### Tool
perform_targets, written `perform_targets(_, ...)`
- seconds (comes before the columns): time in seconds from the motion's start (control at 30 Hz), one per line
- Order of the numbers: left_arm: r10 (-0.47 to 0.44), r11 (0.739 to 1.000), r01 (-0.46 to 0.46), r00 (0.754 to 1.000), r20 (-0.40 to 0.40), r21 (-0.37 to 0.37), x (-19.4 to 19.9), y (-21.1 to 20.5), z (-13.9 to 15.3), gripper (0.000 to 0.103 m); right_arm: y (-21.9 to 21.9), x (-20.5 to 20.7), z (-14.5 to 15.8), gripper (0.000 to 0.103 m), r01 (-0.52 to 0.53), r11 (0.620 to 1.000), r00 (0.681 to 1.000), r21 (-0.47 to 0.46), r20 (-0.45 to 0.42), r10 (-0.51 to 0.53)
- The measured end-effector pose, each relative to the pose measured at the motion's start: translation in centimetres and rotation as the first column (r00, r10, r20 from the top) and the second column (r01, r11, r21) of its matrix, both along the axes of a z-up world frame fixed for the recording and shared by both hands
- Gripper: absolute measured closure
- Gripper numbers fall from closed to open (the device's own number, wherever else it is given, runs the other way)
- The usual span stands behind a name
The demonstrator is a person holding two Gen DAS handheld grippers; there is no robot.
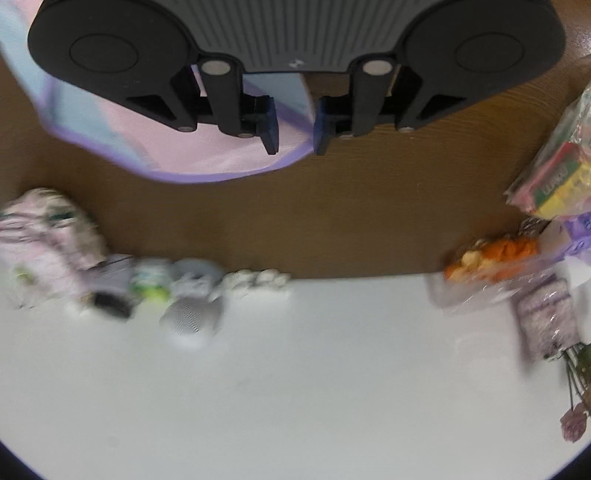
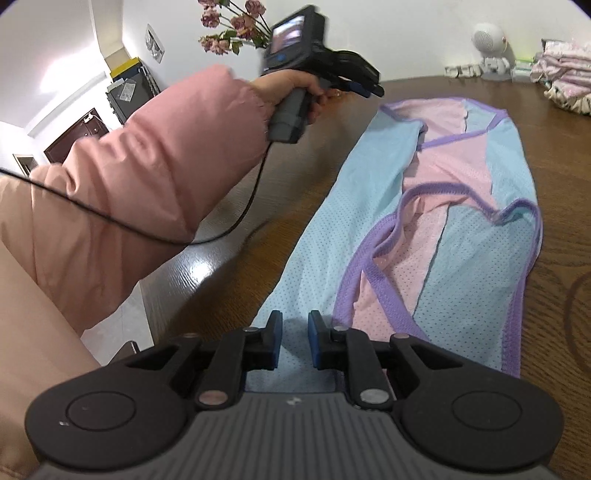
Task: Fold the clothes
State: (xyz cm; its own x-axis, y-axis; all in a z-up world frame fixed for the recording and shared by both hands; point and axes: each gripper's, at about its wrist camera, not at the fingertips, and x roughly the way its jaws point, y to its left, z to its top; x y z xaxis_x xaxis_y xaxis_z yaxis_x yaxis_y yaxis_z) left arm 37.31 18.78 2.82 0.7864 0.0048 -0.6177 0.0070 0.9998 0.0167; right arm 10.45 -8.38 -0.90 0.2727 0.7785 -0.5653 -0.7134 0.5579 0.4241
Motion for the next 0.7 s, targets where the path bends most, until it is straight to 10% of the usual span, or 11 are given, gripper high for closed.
perform_targets(0.27, -0.379, 0.925, 0.373, 0.912, -0.156, -0.07, -8.4, -6.4, -2.1, 0.084, 1.0, -1.1, 0.8, 0.087, 0.0, 0.999, 0.997, -0.046, 0.074, 0.003)
perform_targets(0.7, -0.299, 0.952, 0.304, 0.946, -0.125, 0.025, -10.1, -7.8, -3.6, 0.079, 0.3, -4.1, 1.1, 0.086, 0.073, 0.984, 0.993, -0.162, 0.099, -0.057)
